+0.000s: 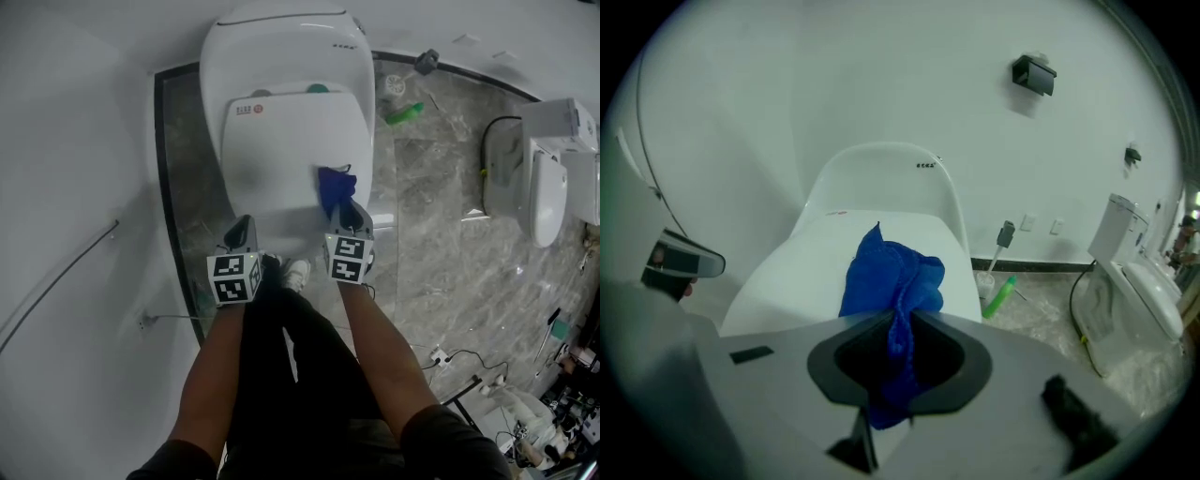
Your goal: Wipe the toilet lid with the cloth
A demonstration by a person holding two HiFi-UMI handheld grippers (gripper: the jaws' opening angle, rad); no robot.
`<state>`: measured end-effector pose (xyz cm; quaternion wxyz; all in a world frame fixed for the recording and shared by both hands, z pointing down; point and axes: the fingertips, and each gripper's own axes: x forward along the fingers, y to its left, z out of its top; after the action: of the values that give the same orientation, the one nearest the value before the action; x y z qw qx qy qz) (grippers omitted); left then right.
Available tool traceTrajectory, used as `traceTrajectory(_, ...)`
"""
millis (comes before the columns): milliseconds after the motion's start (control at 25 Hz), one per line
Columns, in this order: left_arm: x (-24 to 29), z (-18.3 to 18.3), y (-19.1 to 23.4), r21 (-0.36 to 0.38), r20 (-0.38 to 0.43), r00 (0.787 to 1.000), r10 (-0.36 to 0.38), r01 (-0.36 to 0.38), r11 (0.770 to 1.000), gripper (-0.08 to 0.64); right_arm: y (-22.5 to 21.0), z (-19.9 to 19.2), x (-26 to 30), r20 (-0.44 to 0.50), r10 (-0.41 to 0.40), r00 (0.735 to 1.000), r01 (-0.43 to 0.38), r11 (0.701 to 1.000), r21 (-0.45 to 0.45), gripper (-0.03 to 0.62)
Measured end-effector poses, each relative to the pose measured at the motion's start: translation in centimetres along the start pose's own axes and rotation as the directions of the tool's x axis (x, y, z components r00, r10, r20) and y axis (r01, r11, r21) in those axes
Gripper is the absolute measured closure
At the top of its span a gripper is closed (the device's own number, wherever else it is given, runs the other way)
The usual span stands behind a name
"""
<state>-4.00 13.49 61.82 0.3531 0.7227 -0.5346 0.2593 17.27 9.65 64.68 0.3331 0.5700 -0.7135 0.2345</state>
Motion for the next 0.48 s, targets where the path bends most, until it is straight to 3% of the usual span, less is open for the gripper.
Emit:
traceTrajectory(200,-1.1,-0.2,-2.2,-0.064,0.011,0.998,-0.058,0.059,0.996,0.549,-4.3,-1.6,-0.4,-0.034,-0.053,0.998,0.054,0.998,0.045,0.539)
traceTrajectory(360,-2.1,-0.5,-1.8,-0.079,0.024,0.998,-0.059,0.061,0.995,0.549,-6.4,-2.9,-0.5,-0.053,-0.087,0.995,0.090,0.993,0.071,0.540)
traceTrajectory(480,-2.4,-1.0,-0.6,-0.083,0.020,0.999,-0.047,0.048,0.995,0.549,-6.1,-1.6,-1.7,0.025,-0.088,0.996,0.086,0.994,0.071,0.538)
